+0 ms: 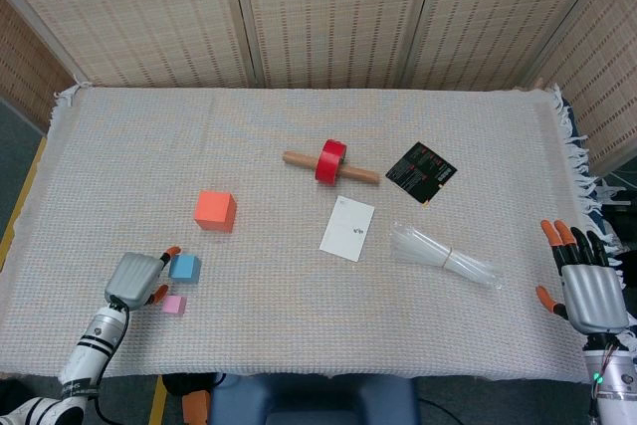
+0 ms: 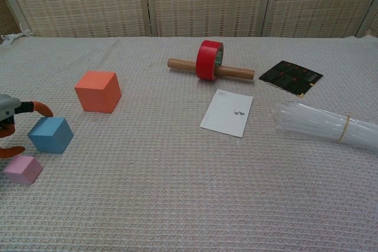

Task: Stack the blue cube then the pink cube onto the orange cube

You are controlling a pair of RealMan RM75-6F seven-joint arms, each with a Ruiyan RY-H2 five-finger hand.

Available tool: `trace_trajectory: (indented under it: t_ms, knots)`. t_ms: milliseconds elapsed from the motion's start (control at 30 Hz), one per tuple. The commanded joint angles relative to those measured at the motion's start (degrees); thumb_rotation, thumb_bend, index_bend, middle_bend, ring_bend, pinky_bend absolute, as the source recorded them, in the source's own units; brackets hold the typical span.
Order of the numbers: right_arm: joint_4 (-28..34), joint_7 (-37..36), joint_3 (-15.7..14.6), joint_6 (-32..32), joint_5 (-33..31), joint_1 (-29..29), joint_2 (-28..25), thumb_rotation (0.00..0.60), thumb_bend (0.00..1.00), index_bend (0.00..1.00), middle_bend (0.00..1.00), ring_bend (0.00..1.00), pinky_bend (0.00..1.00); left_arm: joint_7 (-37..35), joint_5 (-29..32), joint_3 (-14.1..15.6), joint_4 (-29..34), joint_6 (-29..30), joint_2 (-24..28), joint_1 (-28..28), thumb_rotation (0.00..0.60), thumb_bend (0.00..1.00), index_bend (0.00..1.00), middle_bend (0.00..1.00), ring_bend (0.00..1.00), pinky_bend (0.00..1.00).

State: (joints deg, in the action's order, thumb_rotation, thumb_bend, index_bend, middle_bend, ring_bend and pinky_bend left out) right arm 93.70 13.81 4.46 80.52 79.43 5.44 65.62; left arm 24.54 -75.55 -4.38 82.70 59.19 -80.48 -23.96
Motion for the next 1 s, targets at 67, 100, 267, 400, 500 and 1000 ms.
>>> trace_trajectory:
  t_ms: [67, 100, 267, 400, 500, 1000]
  knots:
    - [0.17, -0.31, -0.21, 0.39, 0.40, -0.21, -0.28, 0.600, 0.16, 0.00, 0.00, 0.00, 0.00, -0.12, -0.15, 0.23, -0.44, -0.01, -0.85, -0.62, 0.600, 0.31, 0.20, 1.00, 0.92, 1.00]
    - [0.22, -0.36, -0.27, 0.35, 0.41, -0.23, -0.35, 0.600, 0.16, 0.00, 0.00, 0.00, 0.00, -0.12, -0.18, 0.21, -0.64, 0.03, -1.11, -0.79, 0.600, 0.31, 0.21, 1.00, 0.92, 1.00]
    - [0.38, -0.23, -0.36, -0.27, -0.05, -0.07, -0.57, 0.600, 0.16, 0.00, 0.00, 0.00, 0.00, -0.17, -0.66, -0.08, -2.50, 1.03, -3.10, -1.57, 0.600, 0.31, 0.26, 1.00, 0.92, 1.00]
    - [0.48, -0.19, -0.34, -0.44, -0.25, 0.02, -0.69, 0.600, 0.16, 0.00, 0.00, 0.00, 0.00, -1.87, -1.42, -0.11, -4.14, 1.38, -4.57, -2.22, 0.600, 0.31, 0.36, 1.00, 0.93, 1.00]
    - [0.55, -0.23, -0.39, -0.43, -0.23, 0.02, -0.78, 0.600, 0.16, 0.00, 0.00, 0.00, 0.00, -3.45, -2.49, -0.09, -5.64, 2.48, -5.65, -2.38, 0.600, 0.31, 0.45, 1.00, 0.94, 1.00]
    - [0.81, -0.20, -0.54, -0.07, -0.13, -0.09, -0.93, 0.600, 0.16, 0.00, 0.00, 0.00, 0.00, -4.37, -3.87, -0.92, -2.48, 7.87, -1.61, -1.47, 0.600, 0.31, 0.49, 1.00, 0.95, 1.00]
